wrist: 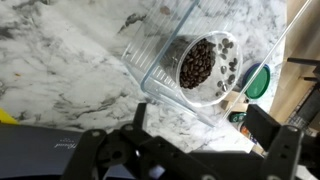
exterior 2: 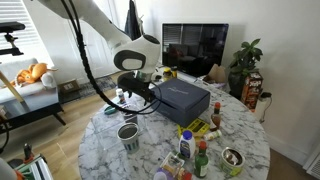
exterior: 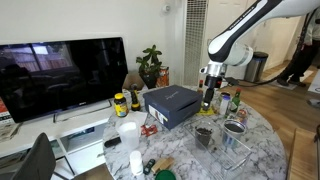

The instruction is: Set the storage container upright, then put the two cups inside it

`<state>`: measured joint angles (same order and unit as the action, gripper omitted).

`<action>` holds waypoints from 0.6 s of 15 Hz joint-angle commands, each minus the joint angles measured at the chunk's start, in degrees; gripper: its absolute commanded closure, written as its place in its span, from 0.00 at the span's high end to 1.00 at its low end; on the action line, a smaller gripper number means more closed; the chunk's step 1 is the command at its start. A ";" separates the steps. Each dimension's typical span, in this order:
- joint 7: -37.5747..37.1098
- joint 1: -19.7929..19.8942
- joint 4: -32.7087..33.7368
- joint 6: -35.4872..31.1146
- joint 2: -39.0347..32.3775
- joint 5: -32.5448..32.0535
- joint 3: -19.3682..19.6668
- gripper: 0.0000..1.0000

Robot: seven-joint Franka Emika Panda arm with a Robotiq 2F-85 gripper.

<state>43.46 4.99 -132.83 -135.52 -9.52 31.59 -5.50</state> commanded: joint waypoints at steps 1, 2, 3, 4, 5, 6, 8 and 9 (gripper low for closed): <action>0.61 0.99 -2.74 6.36 6.12 -7.43 3.49 1.00; 0.27 1.14 -2.76 8.62 6.49 -10.55 4.69 1.00; -0.14 1.25 -2.70 10.64 6.75 -13.11 5.71 1.00; 0.27 1.43 -2.74 12.29 6.73 -15.12 6.63 1.00; 0.84 1.58 -2.59 14.37 6.21 -16.52 7.40 1.00; 0.76 1.65 -2.60 15.67 5.61 -17.69 8.02 1.00; 0.48 1.72 -2.87 16.42 4.14 -18.08 8.68 1.00; 0.27 1.68 -3.21 15.46 3.26 -17.31 8.72 1.00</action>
<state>43.62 6.72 -134.67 -119.74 -4.66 14.83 2.72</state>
